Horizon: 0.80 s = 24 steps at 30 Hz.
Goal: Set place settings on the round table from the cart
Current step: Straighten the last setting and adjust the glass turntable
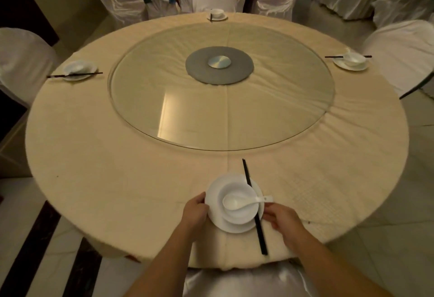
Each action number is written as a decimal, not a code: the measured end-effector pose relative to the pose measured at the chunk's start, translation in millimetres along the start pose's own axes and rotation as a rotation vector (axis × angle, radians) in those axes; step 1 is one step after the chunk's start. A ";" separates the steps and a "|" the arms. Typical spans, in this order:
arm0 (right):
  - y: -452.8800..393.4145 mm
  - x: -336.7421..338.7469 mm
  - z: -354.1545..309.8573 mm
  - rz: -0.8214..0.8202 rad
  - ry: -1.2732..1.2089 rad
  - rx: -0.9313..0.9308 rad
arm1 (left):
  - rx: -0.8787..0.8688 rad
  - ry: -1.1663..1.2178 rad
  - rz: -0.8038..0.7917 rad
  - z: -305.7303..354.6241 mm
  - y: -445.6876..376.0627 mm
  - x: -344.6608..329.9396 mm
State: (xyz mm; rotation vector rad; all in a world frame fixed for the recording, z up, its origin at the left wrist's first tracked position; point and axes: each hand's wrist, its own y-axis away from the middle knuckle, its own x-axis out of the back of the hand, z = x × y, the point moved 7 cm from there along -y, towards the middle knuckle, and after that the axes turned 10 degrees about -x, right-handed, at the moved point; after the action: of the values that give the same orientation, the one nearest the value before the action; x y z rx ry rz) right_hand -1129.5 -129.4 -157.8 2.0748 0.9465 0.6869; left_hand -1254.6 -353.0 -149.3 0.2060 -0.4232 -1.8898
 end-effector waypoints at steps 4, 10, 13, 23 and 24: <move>14.5 21.5 -9.3 0.323 0.330 0.223 | -0.011 -0.010 -0.010 -0.4 3.0 -1.5; 20.2 14.7 -23.0 0.194 0.182 0.272 | -0.013 0.029 -0.004 5.8 8.9 -4.6; 17.7 11.8 -25.9 0.175 0.122 0.263 | -0.018 0.014 0.000 6.8 10.3 -4.2; 20.2 20.1 -17.9 0.293 0.133 0.178 | -0.006 0.033 -0.004 1.7 6.1 -5.4; 22.7 19.8 -12.8 0.294 0.198 0.147 | -0.003 0.034 -0.004 0.8 5.7 -4.9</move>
State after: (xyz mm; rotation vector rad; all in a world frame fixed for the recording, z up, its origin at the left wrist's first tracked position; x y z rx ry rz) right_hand -1117.9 -118.8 -129.1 2.3364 0.8259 1.0182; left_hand -1248.2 -350.0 -146.7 0.2371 -0.3970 -1.8875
